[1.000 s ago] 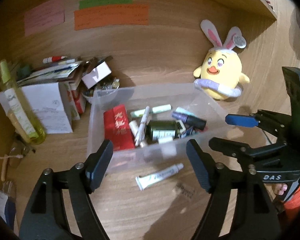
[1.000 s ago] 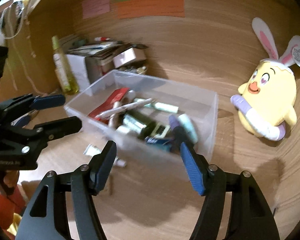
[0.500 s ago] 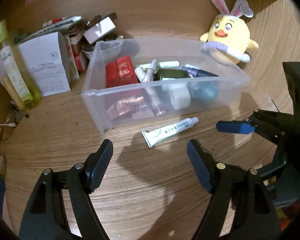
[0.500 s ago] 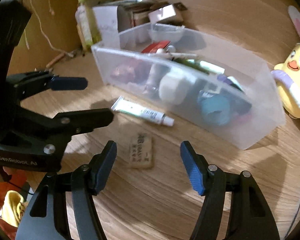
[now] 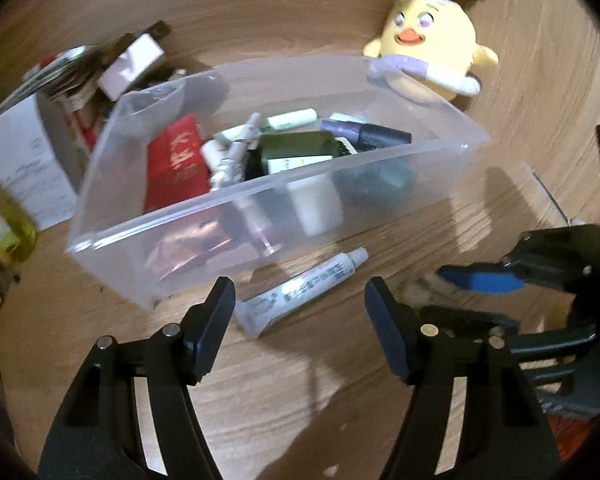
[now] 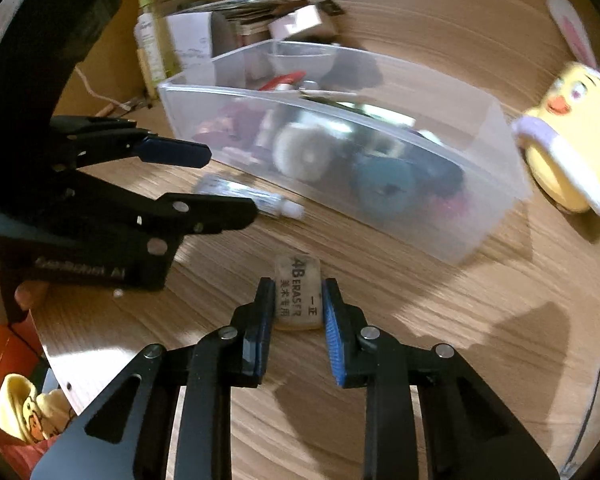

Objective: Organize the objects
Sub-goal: 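Grasp ointment tube with left tool while right tool grasps eraser, then drop ointment tube in box with left tool while right tool drops eraser in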

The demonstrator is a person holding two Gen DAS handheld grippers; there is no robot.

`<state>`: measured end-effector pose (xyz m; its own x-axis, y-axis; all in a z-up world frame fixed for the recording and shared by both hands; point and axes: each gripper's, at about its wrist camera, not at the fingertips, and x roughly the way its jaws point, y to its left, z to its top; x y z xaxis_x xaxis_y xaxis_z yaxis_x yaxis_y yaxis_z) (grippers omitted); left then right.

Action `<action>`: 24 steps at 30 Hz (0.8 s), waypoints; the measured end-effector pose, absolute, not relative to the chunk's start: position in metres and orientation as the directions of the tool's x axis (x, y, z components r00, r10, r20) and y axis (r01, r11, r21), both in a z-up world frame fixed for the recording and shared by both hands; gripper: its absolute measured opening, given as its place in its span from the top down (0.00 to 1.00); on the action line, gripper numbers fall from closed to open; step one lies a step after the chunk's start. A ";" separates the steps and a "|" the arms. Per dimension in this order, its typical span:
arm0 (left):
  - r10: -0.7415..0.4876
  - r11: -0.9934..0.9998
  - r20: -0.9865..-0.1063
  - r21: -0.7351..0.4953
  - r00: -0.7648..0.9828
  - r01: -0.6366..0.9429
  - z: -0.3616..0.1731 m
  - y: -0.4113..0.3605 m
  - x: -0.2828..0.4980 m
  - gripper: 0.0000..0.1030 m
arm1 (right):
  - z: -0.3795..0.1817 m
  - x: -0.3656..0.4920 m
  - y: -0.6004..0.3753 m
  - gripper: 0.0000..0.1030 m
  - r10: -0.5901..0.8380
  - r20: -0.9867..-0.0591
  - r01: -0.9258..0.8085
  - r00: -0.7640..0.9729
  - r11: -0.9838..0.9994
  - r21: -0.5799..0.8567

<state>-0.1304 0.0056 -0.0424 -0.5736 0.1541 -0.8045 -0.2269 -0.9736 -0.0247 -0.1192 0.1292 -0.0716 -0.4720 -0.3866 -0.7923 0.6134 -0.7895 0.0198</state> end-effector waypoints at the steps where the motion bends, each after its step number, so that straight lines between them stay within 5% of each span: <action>1: 0.154 -0.973 -0.808 -0.022 -0.568 -0.232 -0.044 0.008 -0.134 0.34 | -0.071 -0.118 0.135 0.79 -0.382 -0.792 0.604 -0.476 -0.797 0.021; 6: 0.169 -0.967 -0.825 -0.032 -0.539 -0.254 -0.055 0.017 -0.143 0.48 | -0.067 -0.117 0.162 0.79 -0.371 -0.786 0.560 -0.495 -0.828 0.038; 14: 0.150 -0.962 -0.824 0.005 -0.547 -0.271 -0.054 0.028 -0.130 0.84 | -0.061 -0.121 0.175 0.79 -0.392 -0.767 0.536 -0.509 -0.841 0.074; 24: 0.148 -0.972 -0.812 -0.014 -0.565 -0.235 -0.055 0.037 -0.101 0.85 | -0.057 -0.118 0.174 0.79 -0.425 -0.746 0.538 -0.513 -0.836 0.106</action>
